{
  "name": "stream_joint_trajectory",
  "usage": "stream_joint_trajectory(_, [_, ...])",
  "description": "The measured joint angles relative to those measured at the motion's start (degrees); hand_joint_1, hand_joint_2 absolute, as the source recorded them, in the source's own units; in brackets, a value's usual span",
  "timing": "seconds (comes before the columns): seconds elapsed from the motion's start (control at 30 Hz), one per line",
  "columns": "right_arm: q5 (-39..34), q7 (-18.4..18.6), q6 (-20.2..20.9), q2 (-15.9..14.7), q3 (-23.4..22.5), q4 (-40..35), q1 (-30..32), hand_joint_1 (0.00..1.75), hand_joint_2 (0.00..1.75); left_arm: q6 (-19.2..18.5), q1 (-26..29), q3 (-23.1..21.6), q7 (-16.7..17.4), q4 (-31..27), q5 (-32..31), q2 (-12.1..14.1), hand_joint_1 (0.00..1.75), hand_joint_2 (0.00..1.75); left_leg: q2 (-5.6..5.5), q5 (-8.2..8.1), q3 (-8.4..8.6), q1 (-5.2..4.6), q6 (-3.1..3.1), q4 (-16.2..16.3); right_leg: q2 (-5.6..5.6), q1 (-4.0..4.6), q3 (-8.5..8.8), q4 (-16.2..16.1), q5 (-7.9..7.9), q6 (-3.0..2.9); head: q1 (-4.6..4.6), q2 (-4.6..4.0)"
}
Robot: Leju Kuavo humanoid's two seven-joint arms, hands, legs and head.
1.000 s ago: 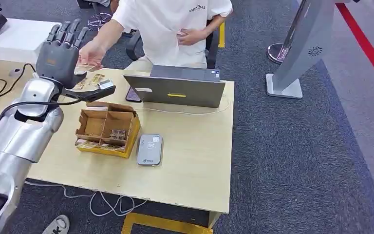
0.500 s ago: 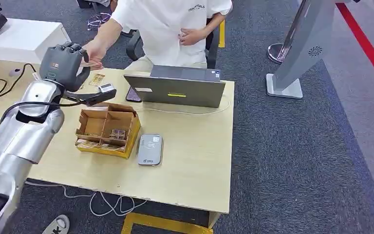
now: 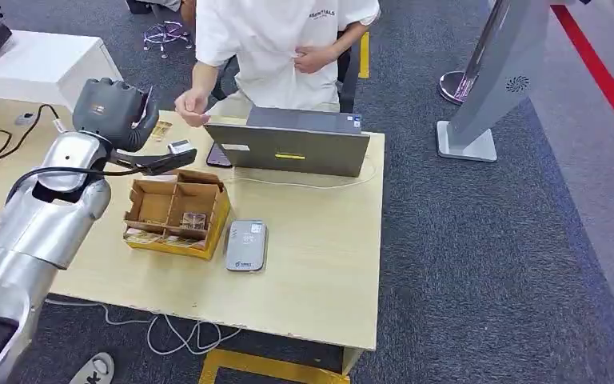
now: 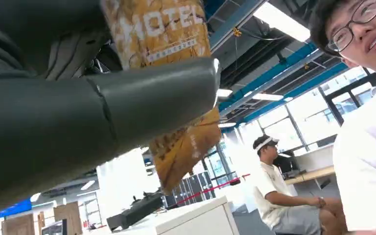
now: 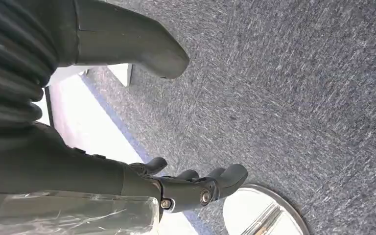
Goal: Pass the card to the sensor for recognition and then transmit it.
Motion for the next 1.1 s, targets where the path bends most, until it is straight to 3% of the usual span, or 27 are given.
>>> stream_joint_trajectory(0.4, [0.07, 0.00, 0.00, 0.00, -0.11, 0.00, -0.01, 0.00, 1.75, 0.00, 0.01, -0.17, 0.06, 0.00, 0.09, -0.26, 1.75, 0.00, 0.00, 0.00, 0.00, 0.00, 0.00, 0.00, 0.00, 0.00, 0.00, 0.00, 0.00, 0.00, 0.00, 0.00])
stream_joint_trajectory(0.47, [0.33, 0.02, 0.00, 0.00, -0.52, 0.00, -0.03, 0.00, 1.75, 1.75, 0.49, -1.05, 1.88, -0.02, -1.40, -2.32, 1.75, 0.00, -0.02, 0.00, 0.00, -0.04, 0.00, 0.00, -0.02, -0.03, 0.03, 0.00, 0.00, 0.01, 0.00, 0.00])
stream_joint_trajectory(0.73, [0.74, 0.59, 0.00, 0.00, -1.49, 0.00, -0.03, 0.00, 1.75, 2.21, 4.39, -2.41, 1.95, -5.99, -2.21, -4.48, 1.75, 0.00, -0.02, 0.00, -0.01, -0.05, 0.00, 0.00, -0.02, -0.04, 0.01, 0.00, 0.00, 0.01, 0.00, 0.00])
stream_joint_trajectory(1.0, [1.03, 0.70, 0.00, 0.00, -1.97, 0.00, -0.02, 0.00, 1.75, 2.03, 5.97, -2.84, 2.36, -8.81, -2.34, -4.92, 1.75, 0.00, 0.00, 0.00, 0.00, -0.05, 0.00, 0.00, -0.01, -0.03, 0.01, 0.00, 0.00, 0.01, 0.00, 0.00])
stream_joint_trajectory(1.1, [1.22, 0.59, 0.00, 0.00, -2.10, 0.00, 0.02, 0.00, 1.75, -0.57, 7.49, -3.13, 3.28, -10.38, -4.02, -4.74, 1.75, 0.00, 0.00, 0.00, 0.00, -0.05, 0.00, 0.00, -0.01, -0.04, 0.02, 0.00, 0.00, 0.01, 0.00, 0.02])
